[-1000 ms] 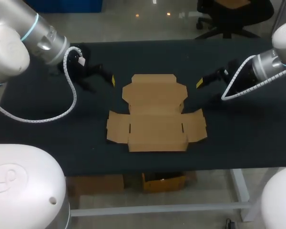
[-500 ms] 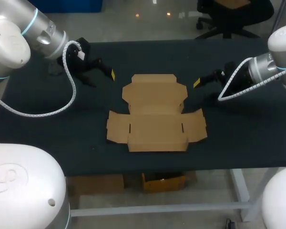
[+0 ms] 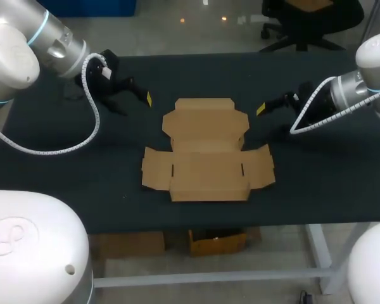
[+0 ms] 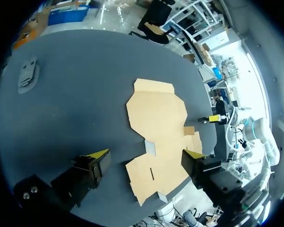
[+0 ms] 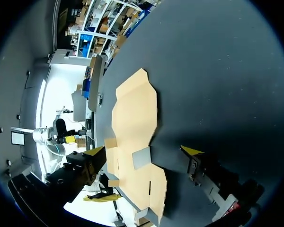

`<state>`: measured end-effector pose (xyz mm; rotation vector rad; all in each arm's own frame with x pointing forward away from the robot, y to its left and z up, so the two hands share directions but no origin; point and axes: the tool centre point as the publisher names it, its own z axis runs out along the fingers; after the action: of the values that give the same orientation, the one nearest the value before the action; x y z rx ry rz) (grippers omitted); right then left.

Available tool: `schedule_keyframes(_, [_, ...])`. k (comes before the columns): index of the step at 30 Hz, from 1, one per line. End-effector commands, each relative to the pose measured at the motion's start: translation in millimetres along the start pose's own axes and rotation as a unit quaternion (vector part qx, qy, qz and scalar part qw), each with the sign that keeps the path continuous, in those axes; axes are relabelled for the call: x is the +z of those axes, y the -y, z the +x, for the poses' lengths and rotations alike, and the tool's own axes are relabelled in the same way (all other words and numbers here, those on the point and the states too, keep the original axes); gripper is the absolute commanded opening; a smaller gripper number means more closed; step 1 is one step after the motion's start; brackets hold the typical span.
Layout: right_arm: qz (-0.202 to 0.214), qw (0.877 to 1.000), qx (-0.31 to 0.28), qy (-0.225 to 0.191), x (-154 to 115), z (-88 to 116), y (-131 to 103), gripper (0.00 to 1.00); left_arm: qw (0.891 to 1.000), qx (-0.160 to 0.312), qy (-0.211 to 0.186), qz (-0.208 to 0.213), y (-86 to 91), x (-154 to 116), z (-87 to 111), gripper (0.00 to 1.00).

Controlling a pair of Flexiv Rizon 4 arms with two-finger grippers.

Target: Assemble the packaging by folding the flat box into shape, placing the metal phone stand inside, and closing the box properly

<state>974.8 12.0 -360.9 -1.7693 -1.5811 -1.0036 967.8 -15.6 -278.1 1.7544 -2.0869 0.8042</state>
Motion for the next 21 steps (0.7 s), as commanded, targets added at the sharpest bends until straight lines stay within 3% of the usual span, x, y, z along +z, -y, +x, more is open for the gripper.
schedule_keyframes(1, [-0.011,1.0,0.0,-0.009,12,-7,-10,1.0,1.0,0.0,0.001,-0.001,0.7,0,0.0,1.0])
schedule_keyframes(5, [-0.01,1.0,-0.005,-0.01,27,-9,-21,1.0,1.0,0.009,-0.016,-0.005,12.1,1,-3.9,1.0])
schedule_keyframes(6, [-0.012,1.0,-0.007,-0.007,28,-10,-23,0.94,1.0,0.012,-0.017,-0.006,13.7,1,-3.7,1.0])
schedule_keyframes(8, [-0.011,1.0,-0.013,-0.009,33,-9,-27,0.61,1.0,0.014,-0.017,-0.005,16.9,1,-3.9,1.0])
schedule_keyframes(12, [-0.007,1.0,-0.014,-0.011,40,-9,-31,0.63,1.0,0.014,-0.017,-0.003,21.1,0,-3.7,1.0])
schedule_keyframes(14, [-0.006,1.0,-0.012,-0.012,42,-9,-33,0.52,1.0,0.016,-0.017,-0.001,22.9,0,-3.1,1.0])
schedule_keyframes(21, [-0.001,1.0,-0.003,-0.01,48,-12,-35,0.54,1.0,0.019,-0.018,0.003,27.3,1,-1.2,1.0])
